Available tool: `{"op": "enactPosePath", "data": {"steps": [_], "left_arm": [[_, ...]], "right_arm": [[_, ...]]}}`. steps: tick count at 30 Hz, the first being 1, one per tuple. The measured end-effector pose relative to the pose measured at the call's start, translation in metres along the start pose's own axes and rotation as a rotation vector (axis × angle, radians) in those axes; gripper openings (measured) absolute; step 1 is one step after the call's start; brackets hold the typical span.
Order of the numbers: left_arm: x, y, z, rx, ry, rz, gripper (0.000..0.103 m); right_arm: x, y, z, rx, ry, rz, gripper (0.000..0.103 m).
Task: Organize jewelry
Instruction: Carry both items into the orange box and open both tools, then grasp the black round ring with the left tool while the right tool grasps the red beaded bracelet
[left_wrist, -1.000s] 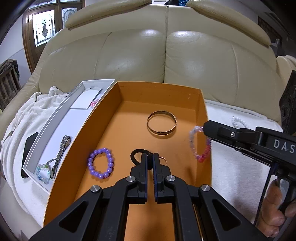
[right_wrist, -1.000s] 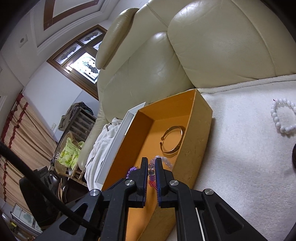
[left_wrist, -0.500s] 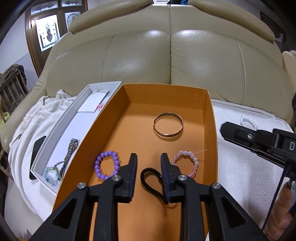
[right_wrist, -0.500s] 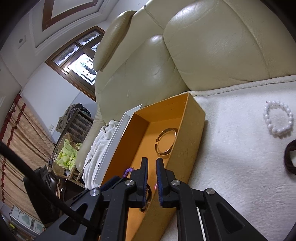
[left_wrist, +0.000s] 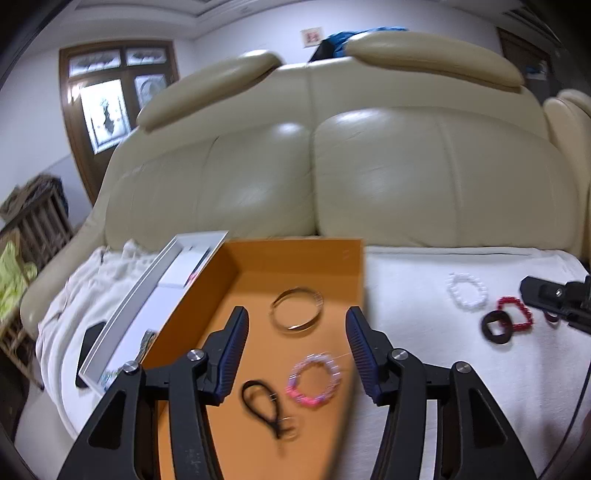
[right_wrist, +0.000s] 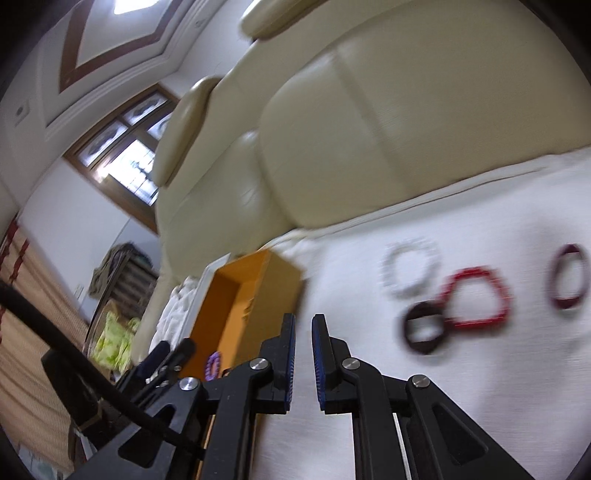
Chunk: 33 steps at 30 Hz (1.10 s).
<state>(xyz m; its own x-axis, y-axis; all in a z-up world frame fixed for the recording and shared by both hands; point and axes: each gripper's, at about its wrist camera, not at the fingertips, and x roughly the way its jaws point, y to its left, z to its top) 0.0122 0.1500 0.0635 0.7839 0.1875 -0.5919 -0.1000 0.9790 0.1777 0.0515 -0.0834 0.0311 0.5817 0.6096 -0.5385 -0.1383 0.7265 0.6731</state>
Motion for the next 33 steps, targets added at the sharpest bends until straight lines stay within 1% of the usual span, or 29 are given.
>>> {"op": "enactPosePath", "data": {"steps": [6, 11, 15, 20, 25, 27, 29, 31, 33], "left_arm": [[-0.004, -0.045, 0.006, 0.055, -0.010, -0.066, 0.057], [0.000, -0.075, 0.009, 0.069, 0.012, -0.122, 0.057], [0.011, -0.094, 0.006, 0.078, 0.047, -0.138, 0.057], [0.029, -0.109, 0.002, 0.075, 0.110, -0.168, 0.057], [0.052, -0.114, 0.003, 0.064, 0.143, -0.182, 0.057], [0.060, -0.114, 0.005, 0.053, 0.149, -0.195, 0.057], [0.068, -0.116, 0.008, 0.045, 0.151, -0.200, 0.057], [0.075, -0.117, 0.009, 0.042, 0.159, -0.205, 0.057], [0.078, -0.120, 0.008, 0.042, 0.175, -0.227, 0.057]], "right_arm": [[-0.052, -0.052, 0.014, 0.066, -0.065, -0.083, 0.012], [-0.076, -0.082, 0.016, 0.091, -0.069, -0.137, 0.012], [-0.088, -0.100, 0.019, 0.120, -0.069, -0.157, 0.012], [-0.088, -0.113, 0.023, 0.127, -0.055, -0.186, 0.012], [-0.085, -0.135, 0.022, 0.184, -0.027, -0.219, 0.018], [-0.081, -0.143, 0.020, 0.222, -0.008, -0.200, 0.019], [-0.074, -0.142, 0.019, 0.235, 0.016, -0.177, 0.019], [-0.063, -0.134, 0.017, 0.216, 0.046, -0.159, 0.019], [-0.052, -0.124, 0.017, 0.190, 0.073, -0.148, 0.019]]}}
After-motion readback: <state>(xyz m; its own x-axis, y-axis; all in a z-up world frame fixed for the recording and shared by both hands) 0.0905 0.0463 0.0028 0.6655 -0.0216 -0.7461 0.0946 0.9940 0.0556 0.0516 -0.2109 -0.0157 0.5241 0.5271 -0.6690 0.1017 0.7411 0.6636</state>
